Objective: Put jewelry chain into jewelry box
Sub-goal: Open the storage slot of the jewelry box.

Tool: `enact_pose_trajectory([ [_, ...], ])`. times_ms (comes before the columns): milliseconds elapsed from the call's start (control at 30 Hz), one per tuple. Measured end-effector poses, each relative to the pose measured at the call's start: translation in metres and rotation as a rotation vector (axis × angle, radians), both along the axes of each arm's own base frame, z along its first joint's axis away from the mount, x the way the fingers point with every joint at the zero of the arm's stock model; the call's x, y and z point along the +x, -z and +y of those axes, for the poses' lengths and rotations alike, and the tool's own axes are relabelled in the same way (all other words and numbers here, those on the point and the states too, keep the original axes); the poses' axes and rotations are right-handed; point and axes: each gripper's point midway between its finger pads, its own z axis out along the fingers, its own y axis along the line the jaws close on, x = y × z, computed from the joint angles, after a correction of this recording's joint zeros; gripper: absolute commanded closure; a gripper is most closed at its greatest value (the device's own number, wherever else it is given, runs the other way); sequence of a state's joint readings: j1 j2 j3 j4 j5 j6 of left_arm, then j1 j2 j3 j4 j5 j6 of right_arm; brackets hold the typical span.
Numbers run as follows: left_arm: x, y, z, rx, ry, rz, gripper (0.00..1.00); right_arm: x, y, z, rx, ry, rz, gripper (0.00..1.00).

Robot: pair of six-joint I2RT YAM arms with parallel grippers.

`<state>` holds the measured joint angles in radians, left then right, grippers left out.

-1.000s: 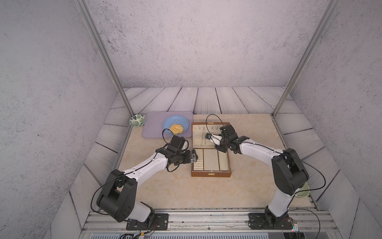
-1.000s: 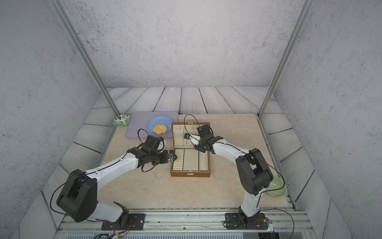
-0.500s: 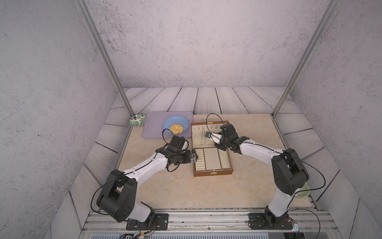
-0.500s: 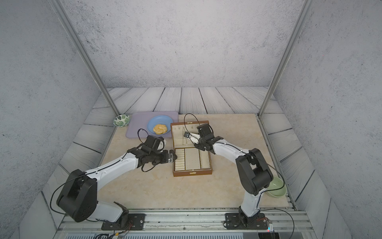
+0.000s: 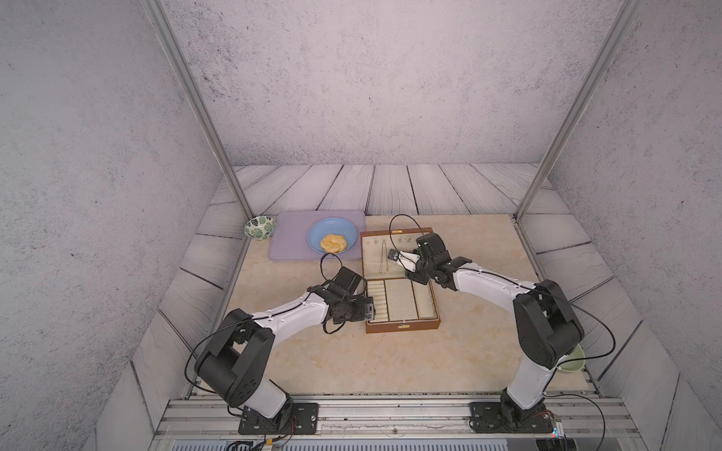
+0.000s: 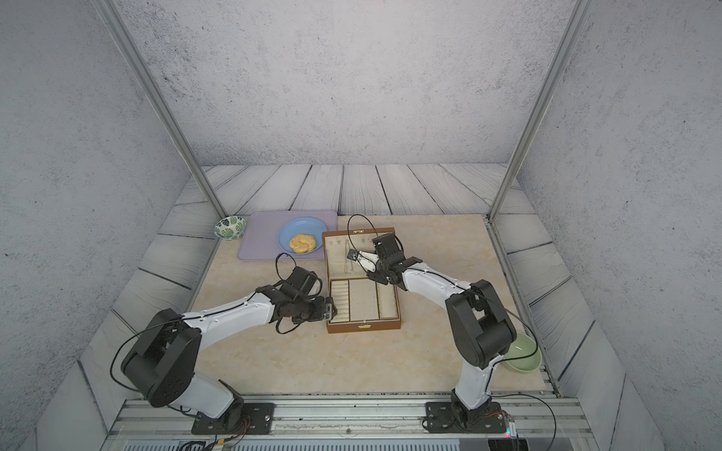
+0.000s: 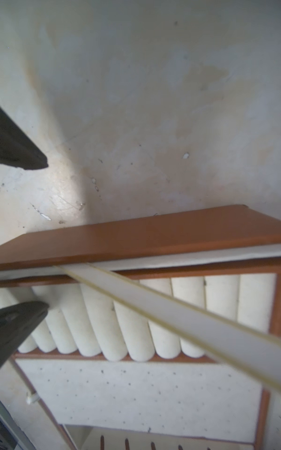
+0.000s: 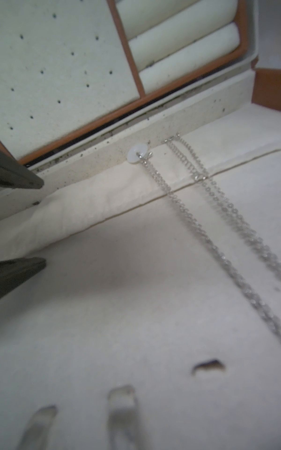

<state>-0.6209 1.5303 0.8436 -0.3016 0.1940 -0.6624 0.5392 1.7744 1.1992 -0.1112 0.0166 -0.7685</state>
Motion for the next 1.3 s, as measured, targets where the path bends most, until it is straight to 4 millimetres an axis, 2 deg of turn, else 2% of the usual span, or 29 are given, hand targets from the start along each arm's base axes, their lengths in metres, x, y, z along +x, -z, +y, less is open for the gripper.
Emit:
enact_pose_trajectory([
  [333,0.002,0.000,-0.001,0.006,-0.007,-0.011,0.19,-0.003,0.002,0.005,-0.012,-0.069,-0.015,0.49],
  [567,0.002,0.000,-0.001,0.007,-0.007,-0.012,0.21,0.001,-0.006,0.014,-0.003,-0.103,-0.015,0.47],
  [733,0.002,0.000,-0.001,0.009,-0.007,-0.013,0.20,-0.003,0.001,0.015,-0.012,-0.132,0.007,0.47],
  [967,0.002,0.000,-0.001,0.010,-0.008,-0.013,0.21,-0.005,0.014,0.010,-0.038,-0.152,0.039,0.48],
  [1300,0.005,0.000,0.001,0.023,-0.018,-0.025,0.22,-0.001,0.018,-0.006,-0.057,-0.139,0.056,0.48],
])
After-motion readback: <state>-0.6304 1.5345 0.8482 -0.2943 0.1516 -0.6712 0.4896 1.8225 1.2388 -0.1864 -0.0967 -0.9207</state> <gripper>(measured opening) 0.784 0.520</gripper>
